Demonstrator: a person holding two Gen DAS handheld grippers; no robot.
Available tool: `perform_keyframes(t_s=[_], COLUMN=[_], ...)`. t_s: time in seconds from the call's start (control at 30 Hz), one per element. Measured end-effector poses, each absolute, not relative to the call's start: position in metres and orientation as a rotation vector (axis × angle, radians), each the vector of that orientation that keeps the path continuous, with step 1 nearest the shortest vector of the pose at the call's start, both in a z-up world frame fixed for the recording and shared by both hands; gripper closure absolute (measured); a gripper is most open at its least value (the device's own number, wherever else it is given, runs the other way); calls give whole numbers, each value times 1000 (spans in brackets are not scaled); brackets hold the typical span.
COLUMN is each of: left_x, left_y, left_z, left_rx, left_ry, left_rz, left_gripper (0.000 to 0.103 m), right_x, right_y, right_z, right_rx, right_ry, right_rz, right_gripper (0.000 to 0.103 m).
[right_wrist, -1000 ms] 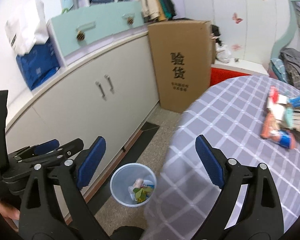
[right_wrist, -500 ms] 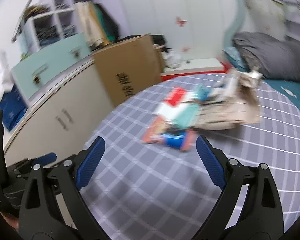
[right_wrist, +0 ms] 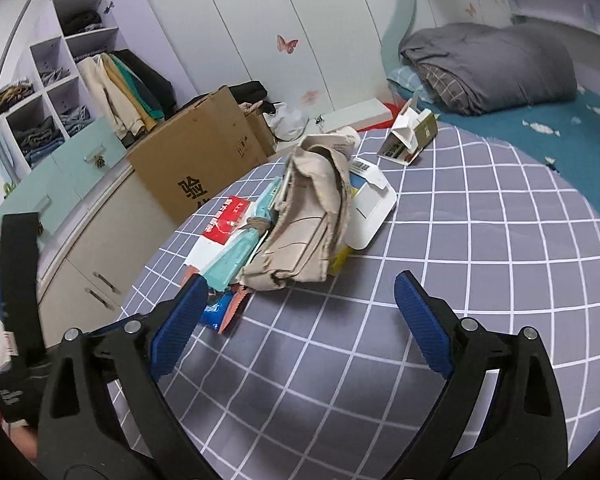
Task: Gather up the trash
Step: 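Move both grippers back over the table to the remaining trash, then grasp the orange-blue snack wrapper with the left gripper, then grasp the teal string-tied packet with the right gripper while the left gripper holds the wrapper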
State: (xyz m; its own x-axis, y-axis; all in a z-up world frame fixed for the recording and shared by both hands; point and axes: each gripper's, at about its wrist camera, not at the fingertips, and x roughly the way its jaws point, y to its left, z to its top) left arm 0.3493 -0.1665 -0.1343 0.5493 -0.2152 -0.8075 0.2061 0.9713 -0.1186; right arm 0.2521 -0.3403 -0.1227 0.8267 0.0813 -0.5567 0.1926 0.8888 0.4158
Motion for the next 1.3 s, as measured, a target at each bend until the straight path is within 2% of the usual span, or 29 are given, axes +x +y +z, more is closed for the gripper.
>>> perform_keyframes(t_s=[0.17, 0.33, 0.5, 0.63, 0.7, 0.8, 1.3], left_x=[364, 373, 372, 363, 358, 356, 332], left_y=[-176, -192, -196, -195, -196, -188, -83], left_z=[-142, -155, -157, -155, -154, -152, -113], left_rx=[-19, 88, 126, 153, 159, 111, -84], left_ry=[963, 970, 955, 929, 924, 931, 823], left_rz=[-221, -236, -267, -310, -326, -354, -341], left_gripper=[25, 20, 22, 44, 63, 80, 84], right_x=[257, 261, 267, 269, 270, 269, 275], right_y=[-345, -350, -349, -346, -344, -338, -274], right_z=[-128, -131, -137, -135, -134, -131, -98], right_rx=[503, 516, 520, 504, 502, 490, 385], right_ry=[598, 595, 620, 624, 624, 623, 636], right_rz=[-43, -34, -34, -45, -49, -60, 63], right_gripper=[11, 10, 10, 10, 10, 10, 10])
